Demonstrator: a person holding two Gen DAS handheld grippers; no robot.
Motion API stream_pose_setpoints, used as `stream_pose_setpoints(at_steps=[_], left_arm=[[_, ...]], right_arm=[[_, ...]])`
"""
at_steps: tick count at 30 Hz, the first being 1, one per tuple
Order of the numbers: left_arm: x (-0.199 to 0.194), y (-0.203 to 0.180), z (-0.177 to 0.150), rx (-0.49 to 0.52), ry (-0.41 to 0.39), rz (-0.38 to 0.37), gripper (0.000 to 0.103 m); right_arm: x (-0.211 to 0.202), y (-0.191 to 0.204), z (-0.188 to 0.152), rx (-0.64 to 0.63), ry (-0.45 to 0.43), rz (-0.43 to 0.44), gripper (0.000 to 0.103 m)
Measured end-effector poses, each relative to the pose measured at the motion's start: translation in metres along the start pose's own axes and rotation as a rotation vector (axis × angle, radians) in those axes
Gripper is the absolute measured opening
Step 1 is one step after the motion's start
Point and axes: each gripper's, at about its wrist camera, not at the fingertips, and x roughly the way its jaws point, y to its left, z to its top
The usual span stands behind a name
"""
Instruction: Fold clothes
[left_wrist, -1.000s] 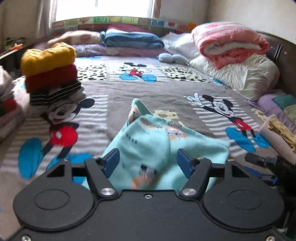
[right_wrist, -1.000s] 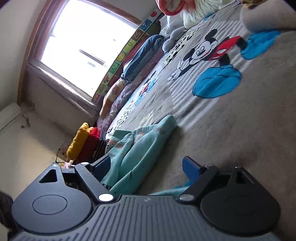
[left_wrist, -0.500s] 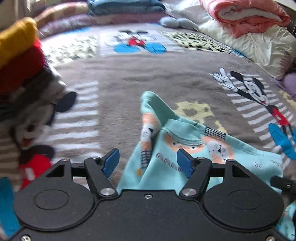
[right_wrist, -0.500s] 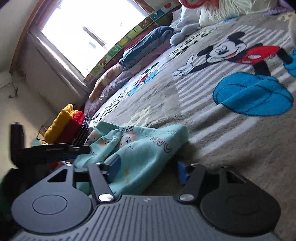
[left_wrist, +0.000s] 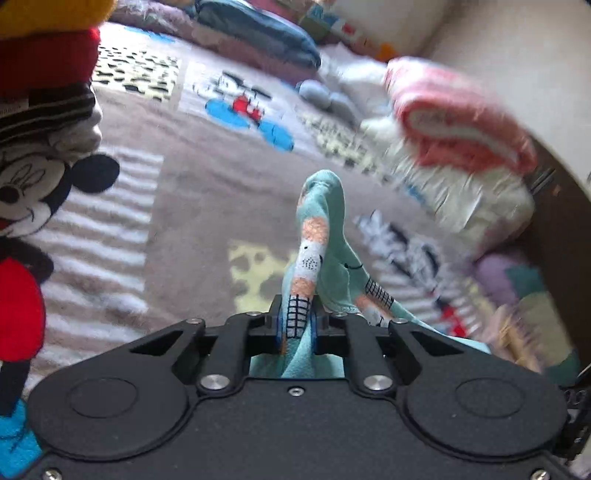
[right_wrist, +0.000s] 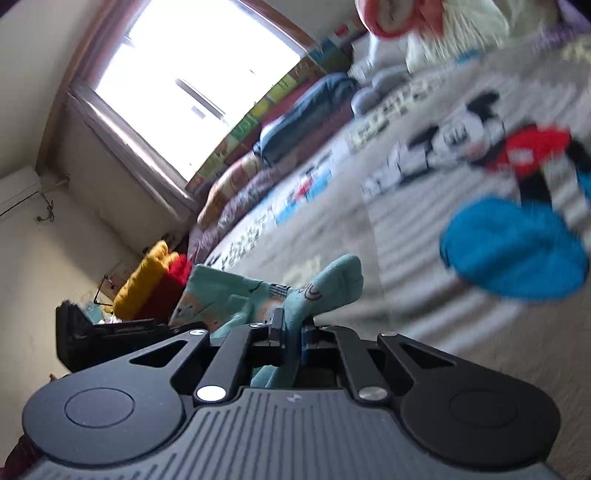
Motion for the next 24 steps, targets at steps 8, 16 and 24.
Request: stream_pose_setpoints(at_steps=[8,16,24], left_arm=[[-0.010,0.050,0.014,-0.216,-0.095,0.008,0.010],[-0.017,0.087,-0.001,-0.258,-0.078,0.159,0.028],[-0.104,0.077,-0.045,-0.248,-0.248,0.118,0.057]], right_arm=[[0.042,0.026,0.075,-0.116,0.024,-0.009,0.009],[0.126,0.066,0.093,-0.323,0.184,-0.118,0.015],[0.029,0.056,0.055,-0.209,0.010,-0.114,0.045]])
